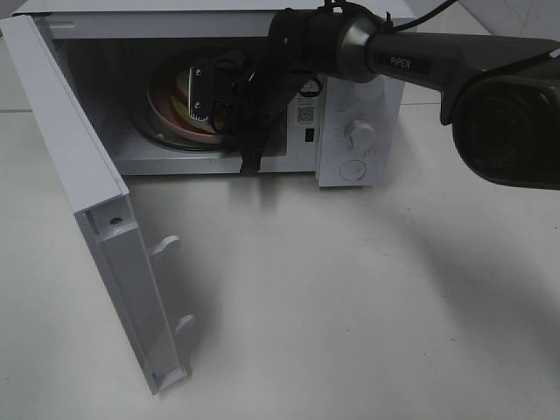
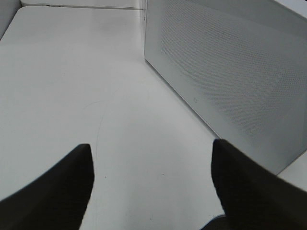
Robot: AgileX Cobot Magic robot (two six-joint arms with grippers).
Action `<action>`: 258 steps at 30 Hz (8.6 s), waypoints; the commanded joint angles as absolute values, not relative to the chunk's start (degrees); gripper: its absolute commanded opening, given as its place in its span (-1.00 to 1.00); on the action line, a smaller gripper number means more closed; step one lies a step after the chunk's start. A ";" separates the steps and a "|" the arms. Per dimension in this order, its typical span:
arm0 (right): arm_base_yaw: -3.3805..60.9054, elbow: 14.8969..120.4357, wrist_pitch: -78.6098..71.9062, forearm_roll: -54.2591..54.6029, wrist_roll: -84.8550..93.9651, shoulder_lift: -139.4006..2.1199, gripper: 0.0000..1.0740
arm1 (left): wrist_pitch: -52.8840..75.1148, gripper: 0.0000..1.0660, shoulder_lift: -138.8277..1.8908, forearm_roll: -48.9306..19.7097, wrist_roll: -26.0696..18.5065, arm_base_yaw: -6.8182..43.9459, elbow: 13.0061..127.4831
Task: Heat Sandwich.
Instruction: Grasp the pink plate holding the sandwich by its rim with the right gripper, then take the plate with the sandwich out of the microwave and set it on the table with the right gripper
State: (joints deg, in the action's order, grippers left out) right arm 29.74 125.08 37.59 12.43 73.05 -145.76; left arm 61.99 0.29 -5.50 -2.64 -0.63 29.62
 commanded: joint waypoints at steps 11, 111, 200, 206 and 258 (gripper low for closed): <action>29.34 124.16 47.27 19.37 85.66 -145.93 -1.00 | 61.25 0.24 0.63 -5.67 -2.69 -0.40 29.56; 40.68 74.43 36.38 13.69 86.80 -104.68 -1.00 | 61.25 0.24 0.63 -5.67 -2.69 -0.40 29.56; 34.95 41.48 45.03 -27.10 -25.38 -68.35 -1.00 | 61.25 0.24 0.63 -5.67 -2.69 -0.40 29.56; 27.44 41.48 41.14 -23.55 -20.80 -68.64 -1.00 | 61.25 0.24 0.63 -5.67 -2.69 -0.40 29.56; 6.88 41.65 17.25 -17.07 -18.33 -95.11 0.26 | 61.25 0.24 0.63 -5.67 -2.69 -0.40 29.56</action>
State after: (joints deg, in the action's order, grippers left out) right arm 6.93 41.54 16.44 -18.74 -17.70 -97.40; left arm 61.99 0.29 -5.50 -2.64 -0.63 29.62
